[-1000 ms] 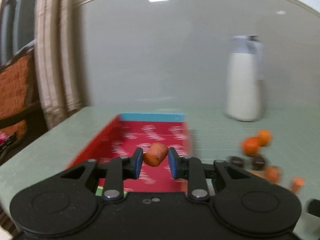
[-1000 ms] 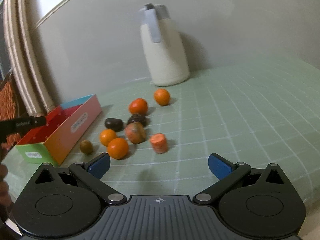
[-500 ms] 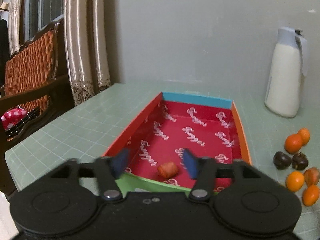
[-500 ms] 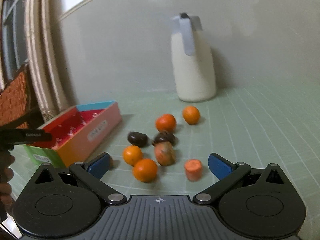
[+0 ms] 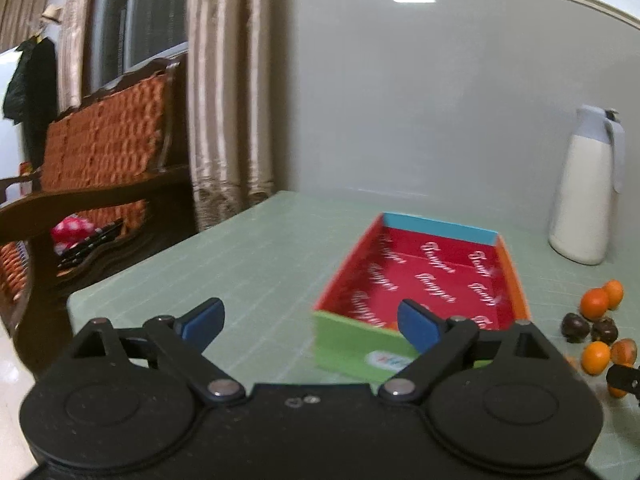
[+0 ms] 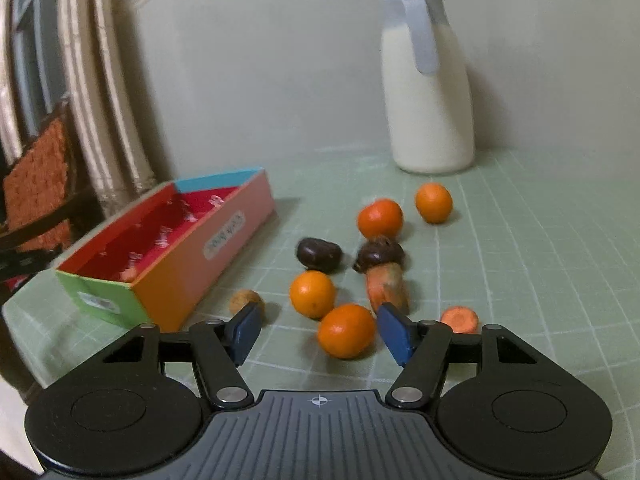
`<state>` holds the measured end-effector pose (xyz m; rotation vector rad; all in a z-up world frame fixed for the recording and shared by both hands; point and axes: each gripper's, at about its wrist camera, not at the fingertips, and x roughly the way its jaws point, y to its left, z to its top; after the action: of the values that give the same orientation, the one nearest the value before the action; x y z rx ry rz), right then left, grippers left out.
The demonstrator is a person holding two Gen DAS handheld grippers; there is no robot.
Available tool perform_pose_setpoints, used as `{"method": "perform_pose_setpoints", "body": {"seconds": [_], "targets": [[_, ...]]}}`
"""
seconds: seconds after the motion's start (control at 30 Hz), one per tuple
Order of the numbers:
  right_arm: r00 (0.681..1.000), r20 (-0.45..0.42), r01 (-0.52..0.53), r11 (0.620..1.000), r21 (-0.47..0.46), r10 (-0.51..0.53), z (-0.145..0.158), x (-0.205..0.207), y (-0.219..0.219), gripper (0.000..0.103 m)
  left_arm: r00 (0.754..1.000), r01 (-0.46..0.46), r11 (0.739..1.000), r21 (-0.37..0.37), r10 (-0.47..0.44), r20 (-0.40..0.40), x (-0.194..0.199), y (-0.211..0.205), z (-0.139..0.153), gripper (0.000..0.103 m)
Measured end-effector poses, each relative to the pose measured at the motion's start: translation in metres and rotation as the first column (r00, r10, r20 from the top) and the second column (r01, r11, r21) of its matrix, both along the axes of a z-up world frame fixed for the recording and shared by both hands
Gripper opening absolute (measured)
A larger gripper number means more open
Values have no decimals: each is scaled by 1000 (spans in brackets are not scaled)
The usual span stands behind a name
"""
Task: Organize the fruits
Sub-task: 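Grasp a tangerine with the right gripper and release it into the red box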
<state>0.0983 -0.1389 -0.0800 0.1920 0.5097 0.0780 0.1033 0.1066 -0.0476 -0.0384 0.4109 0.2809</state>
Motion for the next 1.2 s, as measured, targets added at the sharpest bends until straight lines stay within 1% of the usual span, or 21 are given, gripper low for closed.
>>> {"method": "perform_pose_setpoints", "body": {"seconds": [0.1, 0.2, 0.23, 0.33, 0.43, 0.53, 0.6, 0.7, 0.8, 0.9, 1.0, 1.1, 1.17, 1.2], "targets": [[1000, -15, 27, 999, -19, -27, -3, 3, 1, 65, 999, -36, 999, -18, 36, -4, -8, 13, 0, 88], [998, -52, 39, 999, -10, -39, -9, 11, 0, 36, 998, -69, 997, -44, 69, -6, -8, 24, 0, 88], [998, -49, 42, 999, -9, -42, -10, 10, -1, 34, 997, -78, 996, -53, 77, -8, -8, 27, 0, 89], [998, -43, 43, 999, -20, -44, -10, 9, 2, 33, 995, -100, 992, -81, 99, -13, -8, 35, 0, 89], [1000, -2, 18, 1000, 24, -18, -2, 2, 5, 33, 990, -138, 985, -105, 137, -16, -9, 43, 0, 92], [996, 77, -56, 998, 39, 53, 19, 2, 21, 33, 985, -171, 976, -137, 169, -29, -10, 50, -1, 92], [986, 121, -122, 991, 48, 116, 36, 6, 38, 33, 984, -176, 972, -156, 173, -31, -11, 54, -2, 92], [969, 152, -203, 979, 28, 196, 51, 19, 67, 33, 983, -181, 970, -162, 179, -29, -14, 55, -2, 92], [954, 142, -265, 964, -14, 265, 54, 34, 98, 33, 983, -185, 968, -169, 183, -27, -15, 57, -2, 92], [949, 101, -296, 954, -53, 300, 48, 50, 123, 33, 982, -190, 965, -181, 187, -32, -15, 61, -3, 92], [952, 53, -298, 951, -80, 303, 37, 61, 140, 33, 980, -197, 962, -191, 194, -34, -16, 63, -3, 92], [955, 9, -296, 951, -90, 298, 27, 66, 147, 33, 981, -195, 960, -200, 193, -29, -17, 65, -2, 92], [955, 13, -295, 952, -77, 297, 25, 62, 145, 37, 981, -192, 960, -202, 191, -27, -16, 65, -2, 92], [958, 25, -284, 956, -72, 286, 27, 60, 143, 57, 981, -192, 960, -203, 191, -28, -16, 64, -2, 92]]}}
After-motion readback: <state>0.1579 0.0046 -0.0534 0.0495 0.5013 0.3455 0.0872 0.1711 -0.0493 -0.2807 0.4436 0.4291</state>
